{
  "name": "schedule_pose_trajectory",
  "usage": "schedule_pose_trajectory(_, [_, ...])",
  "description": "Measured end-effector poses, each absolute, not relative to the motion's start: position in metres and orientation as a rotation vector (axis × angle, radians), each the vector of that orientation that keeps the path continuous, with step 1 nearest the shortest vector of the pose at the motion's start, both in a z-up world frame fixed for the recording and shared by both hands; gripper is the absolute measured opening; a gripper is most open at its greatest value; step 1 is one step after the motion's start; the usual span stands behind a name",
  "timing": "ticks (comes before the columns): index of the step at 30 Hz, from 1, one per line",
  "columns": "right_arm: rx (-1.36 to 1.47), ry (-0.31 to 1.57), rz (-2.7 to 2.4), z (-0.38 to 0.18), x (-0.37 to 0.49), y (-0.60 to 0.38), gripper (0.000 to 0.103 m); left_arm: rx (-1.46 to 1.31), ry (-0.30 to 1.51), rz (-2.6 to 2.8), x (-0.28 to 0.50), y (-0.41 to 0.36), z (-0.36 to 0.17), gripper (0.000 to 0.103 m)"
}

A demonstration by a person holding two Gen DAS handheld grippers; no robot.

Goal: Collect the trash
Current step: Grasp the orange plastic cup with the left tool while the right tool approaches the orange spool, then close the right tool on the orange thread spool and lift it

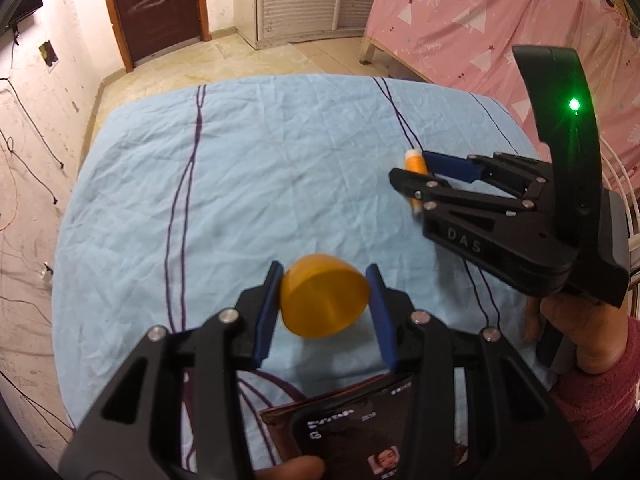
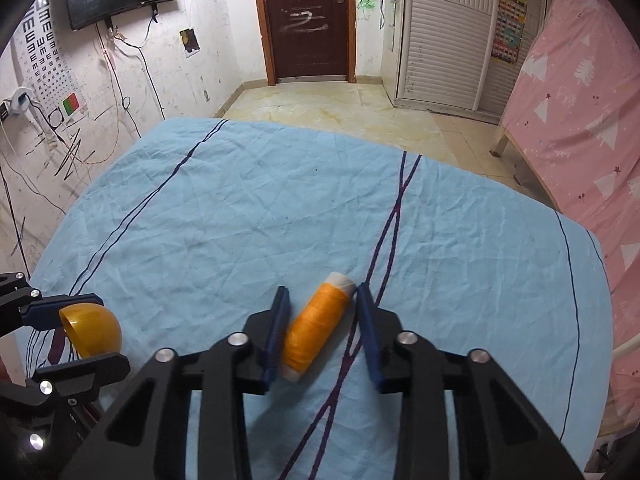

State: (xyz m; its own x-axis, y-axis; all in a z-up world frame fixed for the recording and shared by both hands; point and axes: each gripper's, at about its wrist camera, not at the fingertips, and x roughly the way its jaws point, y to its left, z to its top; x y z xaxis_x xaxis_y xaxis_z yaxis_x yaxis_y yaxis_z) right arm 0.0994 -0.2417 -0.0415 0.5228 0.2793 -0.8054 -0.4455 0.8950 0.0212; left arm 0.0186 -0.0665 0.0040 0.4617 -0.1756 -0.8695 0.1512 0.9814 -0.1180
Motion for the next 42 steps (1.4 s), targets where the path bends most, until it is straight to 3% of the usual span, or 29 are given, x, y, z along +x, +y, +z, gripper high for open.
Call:
schedule_pose_trajectory(8, [-0.120, 0.902, 0.443, -0.034, 0.098, -0.255, 0.010, -0.018, 1.064, -0.180, 0.013, -0.065, 0.006, 0.040])
schedule_pose_trajectory(27, [0.165, 0.645, 0.364, 0.044, 0.057, -0.389, 0.010, 0.068, 0.980, -0.213, 0.015, -0.128, 0.051, 0.040])
schedule_pose_trajectory(31, [0.191, 0.663, 0.399, 0.043, 0.056, -0.407, 0.010, 0.072, 0.953, -0.228, 0.014, -0.142, 0.064, 0.040])
schedule_pose_trajectory(40, [0.096, 0.796, 0.504, 0.004, 0.073, -0.350, 0.012, 0.078, 0.942, -0.179, 0.016, -0.133, 0.069, 0.040])
schedule_pose_trajectory(42, [0.064, 0.825, 0.516, -0.003, 0.077, -0.336, 0.019, 0.067, 0.943, -0.168, 0.016, -0.126, 0.069, 0.040])
